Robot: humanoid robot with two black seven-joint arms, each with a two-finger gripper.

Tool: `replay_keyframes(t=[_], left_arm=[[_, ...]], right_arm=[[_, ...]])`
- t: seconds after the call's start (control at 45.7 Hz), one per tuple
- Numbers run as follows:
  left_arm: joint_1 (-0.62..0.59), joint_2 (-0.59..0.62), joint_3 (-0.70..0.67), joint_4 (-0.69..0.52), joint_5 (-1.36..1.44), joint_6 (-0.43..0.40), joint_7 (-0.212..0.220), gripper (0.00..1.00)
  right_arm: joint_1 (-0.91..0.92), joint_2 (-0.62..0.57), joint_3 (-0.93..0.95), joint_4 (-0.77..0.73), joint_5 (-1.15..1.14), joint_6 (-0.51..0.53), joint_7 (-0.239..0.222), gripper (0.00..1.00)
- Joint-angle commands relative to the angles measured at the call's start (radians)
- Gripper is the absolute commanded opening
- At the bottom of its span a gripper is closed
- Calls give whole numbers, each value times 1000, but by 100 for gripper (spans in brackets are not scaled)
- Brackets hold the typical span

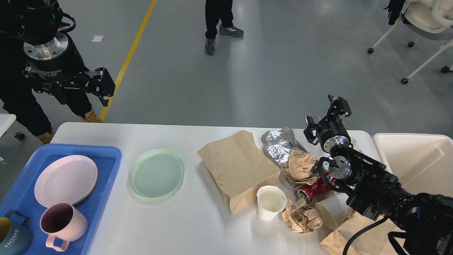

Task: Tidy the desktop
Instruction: 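Release the mug and raise the left gripper, then lower the left gripper to the pale green plate's rim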

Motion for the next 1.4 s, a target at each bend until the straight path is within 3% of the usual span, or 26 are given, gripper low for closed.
replay_keyframes(t=[0.0, 0.153, 0.35, 0.591, 0.809, 0.897, 1.137, 1.203, 1.378], left_arm=[[5, -21, -6, -2, -3, 0, 0, 93], [97, -44, -25, 14, -13, 0, 0, 93], [356, -74, -93, 148, -17, 0, 11, 93], [582, -77, -168, 294, -19, 106, 19, 93], [705, -75, -214, 394, -19, 156, 25, 92], [742, -72, -222, 406, -19, 195, 64, 92], [844, -70, -297, 443, -19, 302, 262, 92], [869, -70, -315, 460, -19, 302, 285, 92], [909, -69, -368, 497, -19, 304, 289, 92]], right_arm=[[1, 0, 0, 0, 0, 0, 1, 100], [1, 0, 0, 0, 0, 0, -1, 100], [-1, 0, 0, 0, 0, 0, -1, 100], [1, 0, 0, 0, 0, 0, 1, 100], [-1, 0, 0, 0, 0, 0, -1, 100], [-1, 0, 0, 0, 0, 0, 1, 100], [-1, 0, 0, 0, 0, 0, 1, 100], [-1, 0, 0, 0, 0, 0, -1, 100], [-1, 0, 0, 0, 0, -1, 1, 100]])
